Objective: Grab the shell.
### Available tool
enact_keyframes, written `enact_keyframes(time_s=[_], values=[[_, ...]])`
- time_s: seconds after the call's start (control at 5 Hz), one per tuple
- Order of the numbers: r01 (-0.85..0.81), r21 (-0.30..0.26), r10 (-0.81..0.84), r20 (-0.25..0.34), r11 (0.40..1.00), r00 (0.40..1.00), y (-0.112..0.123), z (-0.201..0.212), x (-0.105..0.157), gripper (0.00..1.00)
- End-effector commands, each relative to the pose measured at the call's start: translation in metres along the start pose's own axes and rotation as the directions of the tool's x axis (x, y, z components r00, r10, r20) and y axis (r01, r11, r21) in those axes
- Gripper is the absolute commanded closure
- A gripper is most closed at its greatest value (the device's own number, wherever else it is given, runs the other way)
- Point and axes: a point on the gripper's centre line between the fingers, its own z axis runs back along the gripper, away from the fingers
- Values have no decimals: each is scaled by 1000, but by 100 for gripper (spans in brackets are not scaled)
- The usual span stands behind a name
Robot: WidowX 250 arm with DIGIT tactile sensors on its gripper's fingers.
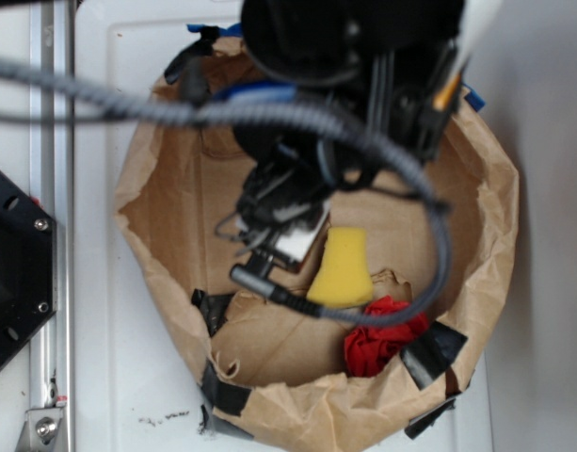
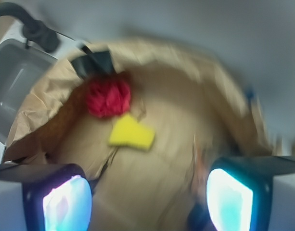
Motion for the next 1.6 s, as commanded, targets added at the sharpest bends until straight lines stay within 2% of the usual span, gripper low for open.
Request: enact_keyframes(time_s=[0.0, 0.2, 0.4, 0.6, 1.0, 1.2, 1.4], values=[[23, 34, -24, 39, 999, 999, -9, 13, 10, 0], [23, 34, -24, 39, 999, 999, -9, 13, 10, 0], [32, 73, -27, -63, 997, 998, -2, -28, 4, 0], [82, 75, -77, -78, 994, 994, -4, -53, -14, 0], [89, 57, -84, -92, 994, 992, 7, -70, -33, 0], [64, 72, -55, -124, 995, 991, 18, -83, -37, 0], [59, 94, -47, -129, 994, 991, 25, -87, -39, 0]])
